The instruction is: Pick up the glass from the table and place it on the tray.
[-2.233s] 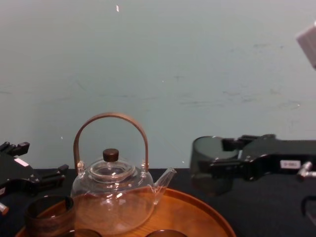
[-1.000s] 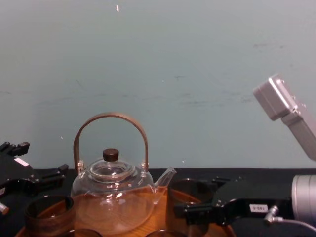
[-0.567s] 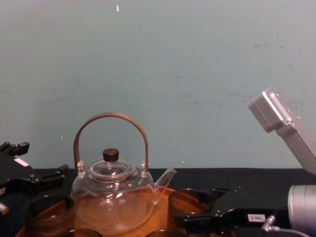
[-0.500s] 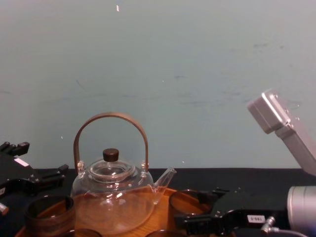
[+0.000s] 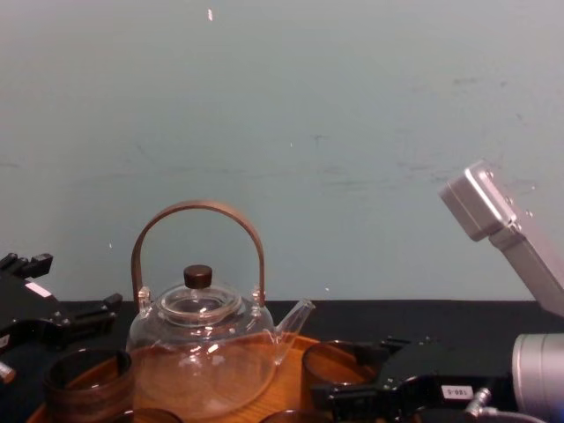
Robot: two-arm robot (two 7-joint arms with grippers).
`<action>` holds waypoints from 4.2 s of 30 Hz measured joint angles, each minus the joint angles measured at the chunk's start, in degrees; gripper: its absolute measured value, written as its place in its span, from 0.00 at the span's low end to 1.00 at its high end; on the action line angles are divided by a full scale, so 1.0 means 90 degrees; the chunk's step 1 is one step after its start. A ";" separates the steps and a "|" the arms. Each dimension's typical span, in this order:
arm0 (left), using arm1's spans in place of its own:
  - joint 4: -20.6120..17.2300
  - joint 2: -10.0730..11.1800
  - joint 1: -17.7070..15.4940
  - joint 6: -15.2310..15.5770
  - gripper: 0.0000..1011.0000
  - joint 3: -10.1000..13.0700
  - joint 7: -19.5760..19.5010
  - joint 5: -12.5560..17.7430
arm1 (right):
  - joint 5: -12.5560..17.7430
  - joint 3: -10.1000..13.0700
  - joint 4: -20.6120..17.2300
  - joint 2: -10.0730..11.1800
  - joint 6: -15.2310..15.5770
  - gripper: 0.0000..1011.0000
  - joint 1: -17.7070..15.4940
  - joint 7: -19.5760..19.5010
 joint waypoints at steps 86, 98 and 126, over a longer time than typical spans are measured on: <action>0.0000 0.0000 0.0000 0.0000 0.99 0.0000 0.0000 0.0000 | 0.0209 0.2218 -0.1404 0.0434 -0.1716 0.99 -0.2292 -0.2128; 0.0000 0.0000 0.0000 0.0000 0.99 0.0000 0.0000 0.0000 | 0.0151 0.2248 -0.1302 0.0373 -0.1718 0.99 -0.2254 -0.2089; 0.0000 0.0000 0.0000 0.0000 0.99 0.0000 0.0000 0.0000 | 0.0176 0.2232 -0.1326 0.0395 -0.1715 0.99 -0.2254 -0.2079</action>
